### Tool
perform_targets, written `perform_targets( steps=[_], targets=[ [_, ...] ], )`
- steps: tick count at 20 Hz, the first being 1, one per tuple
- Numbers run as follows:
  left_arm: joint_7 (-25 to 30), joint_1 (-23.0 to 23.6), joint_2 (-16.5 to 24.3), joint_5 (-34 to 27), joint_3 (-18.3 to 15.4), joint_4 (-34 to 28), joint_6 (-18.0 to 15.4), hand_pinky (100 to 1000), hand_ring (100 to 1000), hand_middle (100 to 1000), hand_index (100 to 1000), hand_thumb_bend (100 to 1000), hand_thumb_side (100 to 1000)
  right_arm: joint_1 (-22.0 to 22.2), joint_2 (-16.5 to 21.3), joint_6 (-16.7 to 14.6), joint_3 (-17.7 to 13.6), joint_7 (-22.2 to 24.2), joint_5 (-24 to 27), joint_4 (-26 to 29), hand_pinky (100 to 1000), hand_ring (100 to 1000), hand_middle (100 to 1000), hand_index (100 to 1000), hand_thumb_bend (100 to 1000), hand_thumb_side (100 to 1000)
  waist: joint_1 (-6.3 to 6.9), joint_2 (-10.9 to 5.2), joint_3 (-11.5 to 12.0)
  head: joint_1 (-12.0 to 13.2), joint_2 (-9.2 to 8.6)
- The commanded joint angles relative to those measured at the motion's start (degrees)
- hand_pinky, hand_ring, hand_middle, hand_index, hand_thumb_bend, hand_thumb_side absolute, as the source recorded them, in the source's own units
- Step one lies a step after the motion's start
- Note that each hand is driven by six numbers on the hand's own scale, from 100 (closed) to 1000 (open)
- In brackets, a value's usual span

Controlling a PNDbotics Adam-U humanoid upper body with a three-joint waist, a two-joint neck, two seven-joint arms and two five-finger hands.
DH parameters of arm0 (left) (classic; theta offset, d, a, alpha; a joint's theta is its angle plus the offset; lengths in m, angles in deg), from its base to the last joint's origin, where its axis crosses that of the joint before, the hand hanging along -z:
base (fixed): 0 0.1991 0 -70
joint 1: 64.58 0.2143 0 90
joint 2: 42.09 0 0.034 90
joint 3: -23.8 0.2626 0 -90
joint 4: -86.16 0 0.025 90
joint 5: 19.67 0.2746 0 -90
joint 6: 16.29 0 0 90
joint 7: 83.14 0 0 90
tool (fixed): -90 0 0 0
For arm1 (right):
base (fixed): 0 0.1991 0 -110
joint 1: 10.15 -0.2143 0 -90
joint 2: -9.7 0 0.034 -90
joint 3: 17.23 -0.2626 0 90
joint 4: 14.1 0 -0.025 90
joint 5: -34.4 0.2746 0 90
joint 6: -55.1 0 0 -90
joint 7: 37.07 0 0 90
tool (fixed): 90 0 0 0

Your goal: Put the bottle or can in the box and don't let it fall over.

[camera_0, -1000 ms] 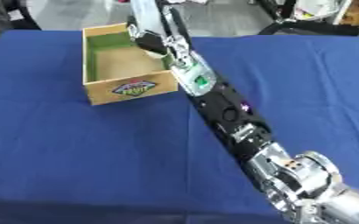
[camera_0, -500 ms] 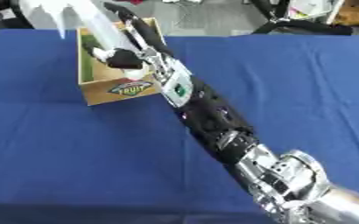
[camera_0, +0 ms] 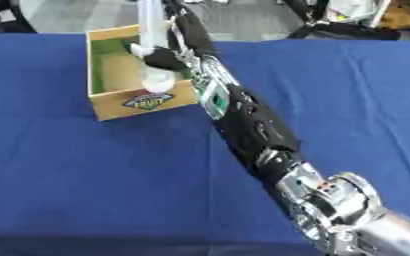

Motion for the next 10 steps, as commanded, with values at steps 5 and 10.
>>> perform_targets(
  steps=[5,10],
  targets=[
    [0.0,-0.4,1.0,-0.3,-0.2,-0.8,0.0,830,774,863,936,633,851,-1.7,3.0,6.2,-1.3,-4.2,-1.0,-1.1,984,947,920,1000,555,693,0.36,-0.57,-0.4,0.3,0.30],
    [0.0,-0.1,1.1,-0.3,-0.4,-0.8,0.0,830,774,863,936,632,851,-1.2,5.4,3.4,0.1,-3.3,4.7,1.7,978,936,905,1000,496,668,0.15,-0.86,-1.7,1.2,0.30]
  ],
)
